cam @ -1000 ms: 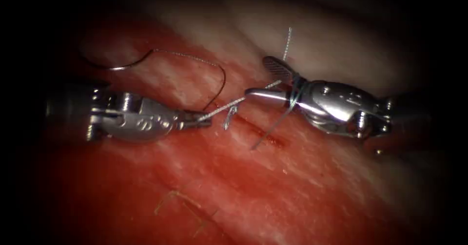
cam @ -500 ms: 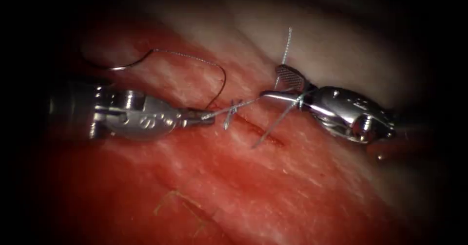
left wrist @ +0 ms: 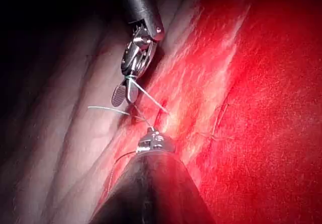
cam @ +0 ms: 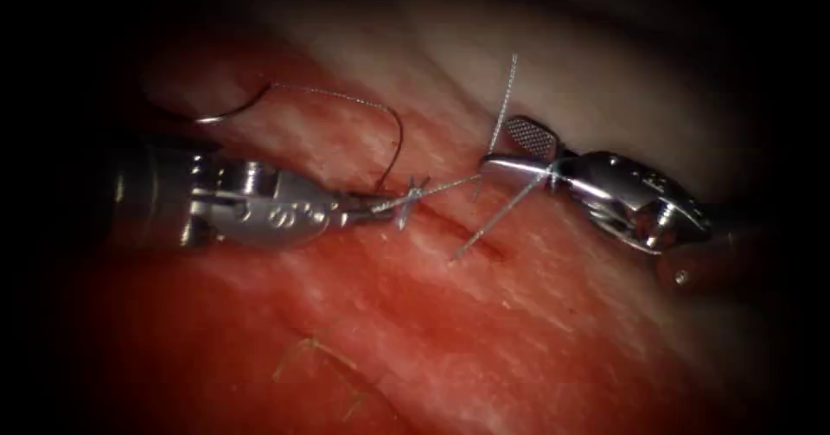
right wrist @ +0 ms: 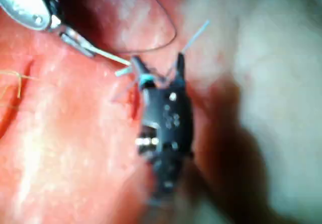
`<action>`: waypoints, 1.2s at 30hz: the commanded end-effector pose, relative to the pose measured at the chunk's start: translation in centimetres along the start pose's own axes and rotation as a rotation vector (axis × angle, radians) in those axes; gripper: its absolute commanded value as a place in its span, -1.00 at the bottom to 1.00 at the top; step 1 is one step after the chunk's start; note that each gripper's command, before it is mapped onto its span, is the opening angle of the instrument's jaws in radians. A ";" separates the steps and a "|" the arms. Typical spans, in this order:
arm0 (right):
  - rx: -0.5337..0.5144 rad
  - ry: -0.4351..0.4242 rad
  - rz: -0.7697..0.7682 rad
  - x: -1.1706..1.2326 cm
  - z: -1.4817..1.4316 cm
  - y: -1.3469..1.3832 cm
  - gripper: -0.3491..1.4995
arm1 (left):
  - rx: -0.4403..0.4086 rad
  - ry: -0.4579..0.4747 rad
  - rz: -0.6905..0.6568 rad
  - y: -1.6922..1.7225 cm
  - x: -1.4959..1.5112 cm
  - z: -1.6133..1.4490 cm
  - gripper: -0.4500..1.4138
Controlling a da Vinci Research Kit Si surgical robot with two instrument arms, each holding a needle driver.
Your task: Wound Closure
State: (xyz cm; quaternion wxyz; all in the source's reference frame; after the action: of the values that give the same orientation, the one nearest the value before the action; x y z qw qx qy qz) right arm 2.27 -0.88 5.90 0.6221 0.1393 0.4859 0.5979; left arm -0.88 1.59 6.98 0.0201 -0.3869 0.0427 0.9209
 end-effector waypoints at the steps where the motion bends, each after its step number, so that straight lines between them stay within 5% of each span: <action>1: -0.001 0.001 0.010 -0.07 0.06 -0.03 0.49 | -0.001 0.001 0.000 0.04 -0.01 0.07 -1.00; 19: -0.007 -0.032 0.249 -0.17 0.34 0.03 0.54 | -0.005 -0.003 0.002 0.04 -0.02 0.09 -1.00; 20: -0.008 -0.031 0.255 -0.18 0.35 0.02 0.49 | -0.005 -0.003 0.001 0.03 -0.02 0.09 -1.00; 22: -0.017 -0.045 0.271 -0.21 0.35 -0.03 -0.46 | -0.007 -0.002 -0.001 -0.03 -0.05 0.09 -1.00; 23: -0.017 -0.045 0.271 -0.21 0.35 -0.03 -0.46 | -0.007 -0.002 -0.001 -0.03 -0.05 0.09 -1.00; 24: -0.032 -0.074 0.239 -0.22 0.33 -0.03 -1.00 | -0.010 0.000 -0.003 -0.09 -0.08 0.09 -1.00; 27: -0.058 -0.057 0.149 -0.23 0.28 -0.08 -1.00 | -0.007 -0.009 -0.008 -0.20 -0.13 0.10 -1.00; 33: -0.134 0.052 -0.210 -0.33 0.20 -0.41 -1.00 | -0.004 -0.039 -0.063 -0.97 -0.40 0.28 -1.00; 36: -0.146 0.070 -0.255 -0.35 0.16 -0.47 -1.00 | 0.004 -0.052 -0.069 -1.10 -0.46 0.35 -1.00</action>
State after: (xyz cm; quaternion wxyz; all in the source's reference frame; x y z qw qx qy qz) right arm 2.70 -1.16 5.74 0.6847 0.0045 0.4768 0.5513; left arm -0.70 2.79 7.49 0.0544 -0.3613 0.0325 0.9303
